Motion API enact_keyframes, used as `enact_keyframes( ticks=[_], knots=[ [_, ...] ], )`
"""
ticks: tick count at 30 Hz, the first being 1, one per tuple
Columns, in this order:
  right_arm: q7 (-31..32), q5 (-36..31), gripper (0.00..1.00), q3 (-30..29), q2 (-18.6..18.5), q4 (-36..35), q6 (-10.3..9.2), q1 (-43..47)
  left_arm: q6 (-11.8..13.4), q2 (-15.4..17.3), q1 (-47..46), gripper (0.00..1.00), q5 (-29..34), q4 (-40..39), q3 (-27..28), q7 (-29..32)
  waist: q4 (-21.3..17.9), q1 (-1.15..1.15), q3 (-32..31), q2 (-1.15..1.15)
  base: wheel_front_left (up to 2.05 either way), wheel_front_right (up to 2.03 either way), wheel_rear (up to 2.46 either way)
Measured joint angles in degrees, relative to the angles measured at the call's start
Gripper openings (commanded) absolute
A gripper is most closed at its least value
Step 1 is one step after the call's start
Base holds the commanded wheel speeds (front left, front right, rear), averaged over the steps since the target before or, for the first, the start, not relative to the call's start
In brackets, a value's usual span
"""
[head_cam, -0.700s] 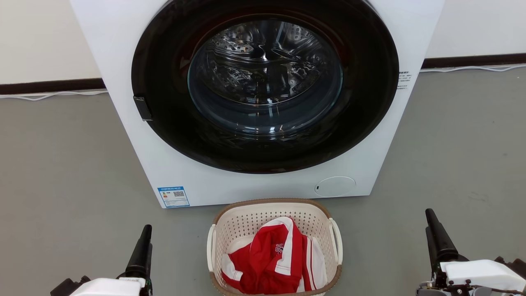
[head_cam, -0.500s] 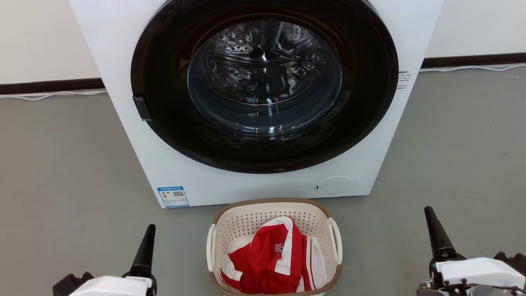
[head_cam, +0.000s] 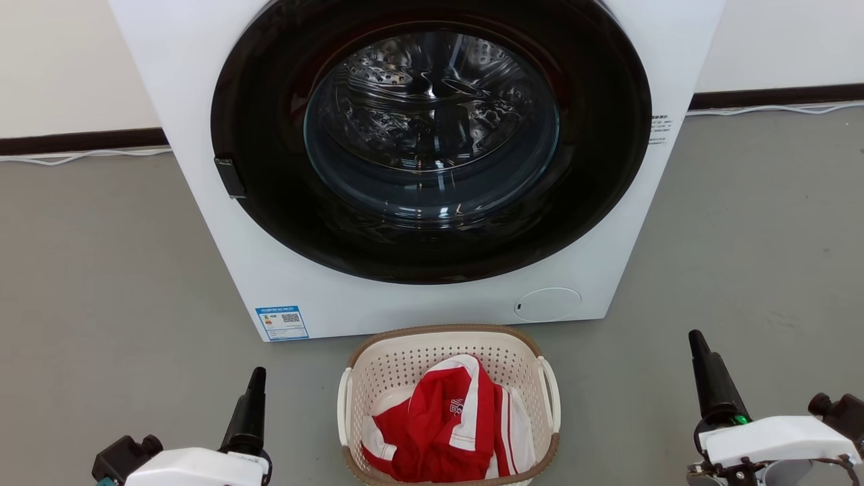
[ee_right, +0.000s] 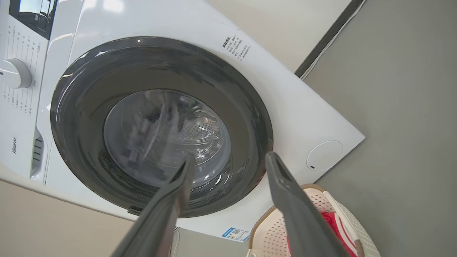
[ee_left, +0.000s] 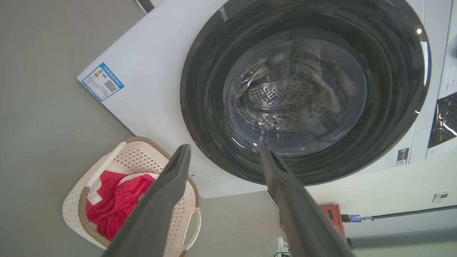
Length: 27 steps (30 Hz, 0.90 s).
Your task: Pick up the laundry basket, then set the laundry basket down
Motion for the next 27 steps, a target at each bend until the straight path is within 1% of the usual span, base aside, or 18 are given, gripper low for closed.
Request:
enact_keyframes(
  ticks=[12, 27],
  knots=[
    [-1.9, -10.9, 1.00, 2.2, -1.9, -0.3, 0.01, 0.0, 1.0, 0.0, 0.0, 1.00, 8.7, 0.0, -0.7, -1.9, -0.3, 0.00, -0.1, 0.00, 0.00, 0.00, 0.00],
    [-4.3, -23.0, 1.00, 4.3, -3.2, 0.9, 0.02, -0.1, 1.8, 0.1, 0.0, 1.00, 20.6, 0.3, -1.4, -4.4, -0.4, 0.00, -0.1, 0.00, 0.00, 0.00, 0.00]
  ],
)
